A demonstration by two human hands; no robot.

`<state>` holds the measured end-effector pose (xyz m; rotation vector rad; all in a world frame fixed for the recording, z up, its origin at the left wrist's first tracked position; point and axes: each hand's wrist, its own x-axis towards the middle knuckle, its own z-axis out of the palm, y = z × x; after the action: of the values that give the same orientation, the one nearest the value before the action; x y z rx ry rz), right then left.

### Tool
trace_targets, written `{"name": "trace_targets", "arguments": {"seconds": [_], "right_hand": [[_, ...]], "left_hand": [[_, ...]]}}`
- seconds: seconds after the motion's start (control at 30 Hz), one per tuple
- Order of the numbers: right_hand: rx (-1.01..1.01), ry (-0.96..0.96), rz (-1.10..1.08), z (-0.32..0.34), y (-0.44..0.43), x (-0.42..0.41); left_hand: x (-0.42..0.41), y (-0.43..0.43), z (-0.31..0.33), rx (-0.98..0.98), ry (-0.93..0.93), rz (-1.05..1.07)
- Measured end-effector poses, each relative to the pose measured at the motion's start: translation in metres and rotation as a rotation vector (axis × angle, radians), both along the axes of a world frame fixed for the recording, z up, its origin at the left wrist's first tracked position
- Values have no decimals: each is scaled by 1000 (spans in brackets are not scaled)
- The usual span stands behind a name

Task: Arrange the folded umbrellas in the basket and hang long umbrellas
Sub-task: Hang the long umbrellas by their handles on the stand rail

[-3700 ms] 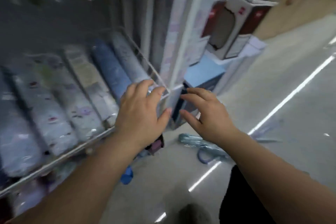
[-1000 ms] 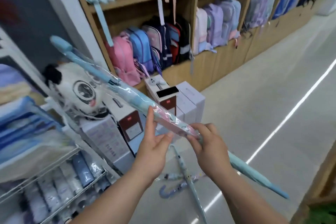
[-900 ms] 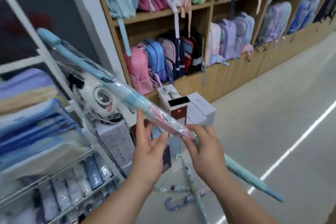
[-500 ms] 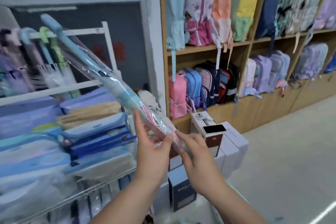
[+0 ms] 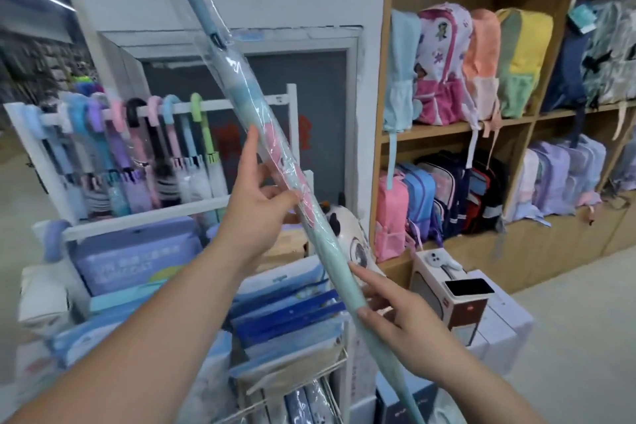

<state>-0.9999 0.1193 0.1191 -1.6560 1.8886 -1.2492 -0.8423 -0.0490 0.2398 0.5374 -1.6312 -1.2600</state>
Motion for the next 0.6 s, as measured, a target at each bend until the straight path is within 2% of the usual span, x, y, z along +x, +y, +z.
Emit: {"name": "trace_targets", "arguments": {"seconds": [0.17, 0.3, 0.43, 0.6], "right_hand": [[-47, 64, 75, 40, -65, -14], [-203, -3, 180, 63, -118, -31], [-365, -68, 244, 88, -168, -50], [-477, -41, 254, 132, -231, -69]], "left_hand": [[-16, -38, 47, -78, 4, 28], [-38, -61, 69, -196, -8, 78], [-61, -74, 65, -216, -80, 66], [-75, -100, 47, -161, -102, 188]]}}
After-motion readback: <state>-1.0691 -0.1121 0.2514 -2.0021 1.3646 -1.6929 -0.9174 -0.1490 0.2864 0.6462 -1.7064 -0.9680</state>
